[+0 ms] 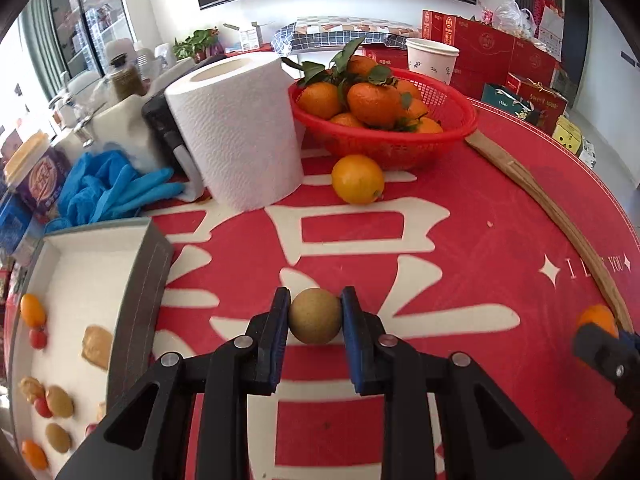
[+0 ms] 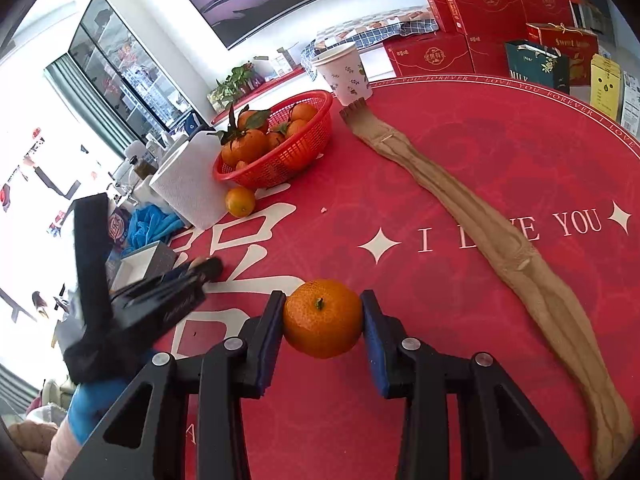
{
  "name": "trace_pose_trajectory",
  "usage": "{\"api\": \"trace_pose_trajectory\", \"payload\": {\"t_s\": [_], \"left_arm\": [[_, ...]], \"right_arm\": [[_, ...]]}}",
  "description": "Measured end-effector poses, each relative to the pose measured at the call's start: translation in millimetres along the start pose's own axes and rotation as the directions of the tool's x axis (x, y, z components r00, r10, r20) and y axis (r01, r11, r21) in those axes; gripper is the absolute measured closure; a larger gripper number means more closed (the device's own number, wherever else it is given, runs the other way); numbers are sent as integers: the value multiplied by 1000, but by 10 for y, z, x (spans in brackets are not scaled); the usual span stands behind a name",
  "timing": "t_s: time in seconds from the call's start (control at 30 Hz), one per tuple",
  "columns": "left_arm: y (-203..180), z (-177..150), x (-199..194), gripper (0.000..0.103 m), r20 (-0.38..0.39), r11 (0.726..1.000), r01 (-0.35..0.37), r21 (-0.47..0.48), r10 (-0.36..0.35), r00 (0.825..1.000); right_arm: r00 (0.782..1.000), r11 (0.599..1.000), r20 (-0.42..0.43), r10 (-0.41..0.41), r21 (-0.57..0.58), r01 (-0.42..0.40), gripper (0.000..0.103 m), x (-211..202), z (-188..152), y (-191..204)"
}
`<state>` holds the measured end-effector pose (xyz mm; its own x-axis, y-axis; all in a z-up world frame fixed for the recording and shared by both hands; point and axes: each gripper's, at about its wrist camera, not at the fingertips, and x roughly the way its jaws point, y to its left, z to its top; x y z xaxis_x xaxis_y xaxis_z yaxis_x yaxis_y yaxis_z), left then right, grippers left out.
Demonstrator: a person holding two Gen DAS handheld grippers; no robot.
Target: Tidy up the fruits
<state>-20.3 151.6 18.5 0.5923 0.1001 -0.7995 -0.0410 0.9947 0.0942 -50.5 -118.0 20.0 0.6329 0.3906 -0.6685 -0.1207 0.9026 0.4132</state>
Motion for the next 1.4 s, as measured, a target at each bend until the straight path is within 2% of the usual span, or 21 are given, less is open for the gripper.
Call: {"api": "trace_pose_trajectory", "payload": {"t_s": [0.23,0.57,1.2,1.4], "left_arm": [[136,-270,-351,75,28,997,-76,-9,76,997],[100,-290,-429,75,48,994,-112,4,111,993],[91,-356,-513,75,60,993,-119,1,119,991],[87,-419,-471,75,29,997,-74,-9,74,997]], "right_arm": [[1000,1000,-24,-8,-31,7,64,93,-60,122],[999,999,-35,-18,-36,16,64,106,-95,116],[999,999,-42,-18,-47,16,64,131,-115,141],[999,997,-37,-34,-74,31,64,134,-129,189]]}}
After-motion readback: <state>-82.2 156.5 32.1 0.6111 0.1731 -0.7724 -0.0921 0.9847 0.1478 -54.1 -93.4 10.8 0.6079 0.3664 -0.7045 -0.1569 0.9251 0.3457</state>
